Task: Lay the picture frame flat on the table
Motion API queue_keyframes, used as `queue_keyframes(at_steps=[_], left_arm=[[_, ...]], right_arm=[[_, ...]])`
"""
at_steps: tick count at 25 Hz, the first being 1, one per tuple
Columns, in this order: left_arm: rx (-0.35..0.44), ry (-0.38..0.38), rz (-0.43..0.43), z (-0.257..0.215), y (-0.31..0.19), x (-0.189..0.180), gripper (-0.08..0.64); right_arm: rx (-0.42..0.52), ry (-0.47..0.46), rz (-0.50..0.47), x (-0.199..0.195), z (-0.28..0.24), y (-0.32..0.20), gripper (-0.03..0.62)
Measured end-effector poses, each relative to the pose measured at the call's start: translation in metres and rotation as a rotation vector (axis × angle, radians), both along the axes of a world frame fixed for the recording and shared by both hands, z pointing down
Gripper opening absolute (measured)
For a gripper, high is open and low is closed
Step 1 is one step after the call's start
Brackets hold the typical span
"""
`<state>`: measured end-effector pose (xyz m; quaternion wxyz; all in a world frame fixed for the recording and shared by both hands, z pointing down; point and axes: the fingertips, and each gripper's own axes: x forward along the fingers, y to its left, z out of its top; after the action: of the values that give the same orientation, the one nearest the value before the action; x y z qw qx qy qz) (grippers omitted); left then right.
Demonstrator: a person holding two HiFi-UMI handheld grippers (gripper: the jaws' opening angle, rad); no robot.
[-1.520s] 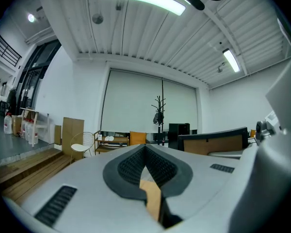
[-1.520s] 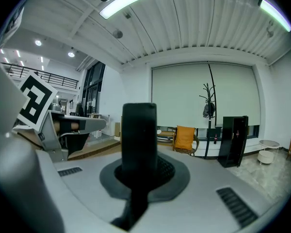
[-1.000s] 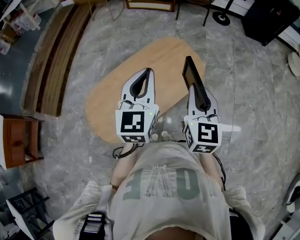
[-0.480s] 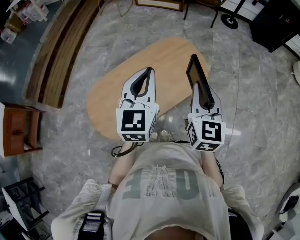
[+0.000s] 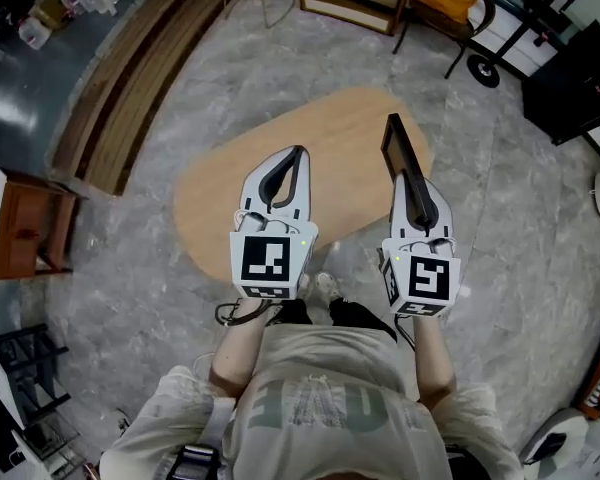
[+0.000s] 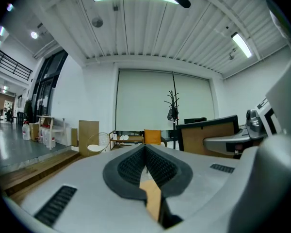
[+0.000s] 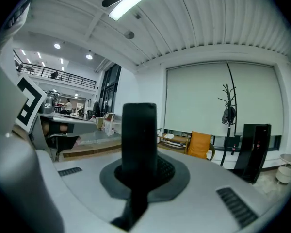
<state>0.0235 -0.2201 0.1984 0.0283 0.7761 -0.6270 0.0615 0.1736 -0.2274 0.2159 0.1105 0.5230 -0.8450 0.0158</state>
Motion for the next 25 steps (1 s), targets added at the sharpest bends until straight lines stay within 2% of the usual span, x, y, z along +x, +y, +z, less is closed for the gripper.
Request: queue_keyframes(at_steps=[3,7,10,14,19,25], left_arm=[[-0.018,-0.006,-0.058,0.025,-0.001,-0.016,0.009],[-0.086,0.015,-0.14,0.081,0.008,-0.057,0.009],[-0.138,0.019,-0.194,0.123,0.012,-0.084,0.009],[-0.158,0.019,-0.264,0.173,0.023,-0.118,0.009],[-0.172,0.049,-0.329,0.225,0.031,-0.134,0.009],[-0.184,0.07,-0.381,0.282,0.048,-0.149,0.009]], right_arm=[[-0.004,0.052,-0.08,-0.02,0.025,-0.016,0.015],[0.026,0.168,-0.199,-0.067,0.068,-0.022,0.015],[0.066,0.289,-0.287,-0.1,0.1,-0.026,0.015],[0.104,0.534,-0.365,-0.139,0.163,-0.023,0.015],[0.193,0.719,-0.416,-0.166,0.228,-0.028,0.015],[0.252,0.883,-0.556,-0.199,0.311,-0.017,0.015]])
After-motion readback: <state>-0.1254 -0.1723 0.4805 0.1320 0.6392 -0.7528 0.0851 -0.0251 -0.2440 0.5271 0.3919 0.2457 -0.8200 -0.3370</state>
